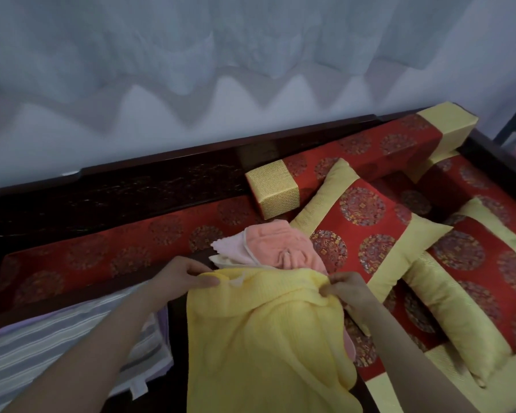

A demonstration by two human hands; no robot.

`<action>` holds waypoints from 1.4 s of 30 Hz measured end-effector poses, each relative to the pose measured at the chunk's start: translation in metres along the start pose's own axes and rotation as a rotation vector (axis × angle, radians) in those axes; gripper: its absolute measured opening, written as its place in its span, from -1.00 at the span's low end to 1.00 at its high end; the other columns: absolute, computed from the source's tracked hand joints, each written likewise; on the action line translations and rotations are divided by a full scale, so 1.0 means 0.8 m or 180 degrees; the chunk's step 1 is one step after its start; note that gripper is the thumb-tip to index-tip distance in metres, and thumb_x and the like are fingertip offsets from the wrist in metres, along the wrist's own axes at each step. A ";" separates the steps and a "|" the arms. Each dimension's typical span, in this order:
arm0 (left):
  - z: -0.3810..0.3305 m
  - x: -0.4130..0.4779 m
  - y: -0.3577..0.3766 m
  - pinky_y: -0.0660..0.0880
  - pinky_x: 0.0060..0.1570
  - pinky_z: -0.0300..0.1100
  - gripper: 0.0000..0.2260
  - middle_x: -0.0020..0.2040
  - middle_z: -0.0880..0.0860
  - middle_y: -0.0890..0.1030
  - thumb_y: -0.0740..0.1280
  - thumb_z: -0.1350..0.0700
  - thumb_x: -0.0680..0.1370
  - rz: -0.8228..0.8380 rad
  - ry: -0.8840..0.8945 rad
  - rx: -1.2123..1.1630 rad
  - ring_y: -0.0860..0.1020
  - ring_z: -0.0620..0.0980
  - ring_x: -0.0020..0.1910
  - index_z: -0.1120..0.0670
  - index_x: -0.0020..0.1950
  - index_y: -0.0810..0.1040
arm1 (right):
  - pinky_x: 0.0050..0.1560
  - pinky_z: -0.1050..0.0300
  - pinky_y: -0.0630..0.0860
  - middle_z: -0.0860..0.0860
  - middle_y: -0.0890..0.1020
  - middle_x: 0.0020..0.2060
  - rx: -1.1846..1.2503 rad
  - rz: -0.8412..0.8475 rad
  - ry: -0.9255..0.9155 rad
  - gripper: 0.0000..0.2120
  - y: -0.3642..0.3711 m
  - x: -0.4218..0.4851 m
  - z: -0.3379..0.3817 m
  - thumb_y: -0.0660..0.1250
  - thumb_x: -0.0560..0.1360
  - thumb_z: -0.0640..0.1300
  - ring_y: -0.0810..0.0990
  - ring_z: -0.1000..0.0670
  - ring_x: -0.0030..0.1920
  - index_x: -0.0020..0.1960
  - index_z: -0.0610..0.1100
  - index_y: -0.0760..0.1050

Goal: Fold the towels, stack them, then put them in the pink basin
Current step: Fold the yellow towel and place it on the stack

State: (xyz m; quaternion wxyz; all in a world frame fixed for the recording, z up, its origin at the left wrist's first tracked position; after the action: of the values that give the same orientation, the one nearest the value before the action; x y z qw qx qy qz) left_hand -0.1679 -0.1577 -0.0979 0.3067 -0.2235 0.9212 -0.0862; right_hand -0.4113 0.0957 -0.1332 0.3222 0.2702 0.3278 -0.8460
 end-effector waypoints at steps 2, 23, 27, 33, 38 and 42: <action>-0.014 -0.022 -0.023 0.54 -0.16 -0.33 -0.89 -0.13 0.06 0.71 0.52 0.06 0.36 -0.0078 0.0186 0.0059 0.66 -0.06 -0.14 0.08 -0.19 0.73 | -0.26 0.16 0.47 -0.10 0.63 -0.24 0.0025 -0.0095 -0.0210 -0.83 -0.009 -0.017 0.018 0.48 0.25 -0.40 0.56 -0.03 -0.21 -0.19 -0.22 0.65; -0.191 -0.269 -0.194 0.46 -0.08 -0.32 -0.82 -0.14 0.02 0.65 0.47 -0.08 0.38 -0.1495 0.2151 0.0304 0.58 -0.11 -0.14 0.00 -0.14 0.72 | -0.28 0.16 0.50 -0.03 0.53 -0.31 -0.0254 -0.0377 -0.2847 -0.69 -0.059 -0.237 0.275 0.35 0.26 -0.50 0.52 0.05 -0.30 -0.20 -0.12 0.46; -0.191 -0.287 -0.206 0.43 -0.12 -0.30 -0.77 -0.16 -0.01 0.59 0.42 -0.05 0.41 -0.2069 0.2531 0.1414 0.52 -0.08 -0.20 -0.08 0.05 0.65 | -0.34 0.16 0.35 -0.04 0.56 -0.19 -0.1352 -0.0679 -0.3112 -0.71 -0.030 -0.247 0.303 0.28 0.25 -0.42 0.49 -0.04 -0.17 -0.07 -0.20 0.54; -0.178 -0.322 -0.207 0.40 -0.09 -0.44 -0.92 -0.18 -0.11 0.52 0.28 0.07 0.54 -0.2366 0.2597 0.1845 0.50 -0.27 -0.10 -0.04 -0.07 0.58 | -0.39 0.13 0.17 -0.02 0.35 -0.43 -0.0675 -0.0365 -0.3058 -0.88 0.003 -0.272 0.312 0.11 0.20 -0.35 0.30 -0.02 -0.35 -0.35 -0.18 0.37; -0.138 -0.358 -0.200 0.49 -0.30 -0.37 -0.66 -0.27 -0.01 0.52 0.46 -0.19 0.34 -0.1050 0.1872 -0.0544 0.50 -0.17 -0.31 0.03 -0.11 0.54 | -0.39 0.15 0.17 -0.07 0.33 -0.35 -0.0088 0.1015 -0.2409 -0.68 0.026 -0.294 0.291 0.10 0.05 -0.35 0.31 -0.04 -0.30 -0.21 -0.38 0.39; -0.093 -0.384 -0.203 0.47 -0.38 -0.35 -0.52 -0.29 0.05 0.57 0.58 -0.20 0.17 -0.0662 0.1646 -0.0834 0.53 -0.11 -0.35 0.09 -0.11 0.60 | -0.34 0.12 0.45 -0.05 0.55 -0.27 0.0031 0.2235 -0.1884 -0.87 0.036 -0.305 0.269 0.30 0.26 -0.31 0.55 -0.01 -0.25 -0.21 -0.17 0.51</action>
State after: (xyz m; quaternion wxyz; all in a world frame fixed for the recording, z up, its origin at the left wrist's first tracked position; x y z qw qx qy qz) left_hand 0.0641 -0.1569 0.1714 0.0202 -0.3249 0.9441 -0.0515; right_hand -0.2855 0.0124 0.1563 0.6679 0.1131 0.1062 -0.7279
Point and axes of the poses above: each hand's wrist, its own x-axis towards the middle knuckle, its own y-axis out of the palm, z = x × y, the point moved 2 cm from there along x, towards the middle knuckle
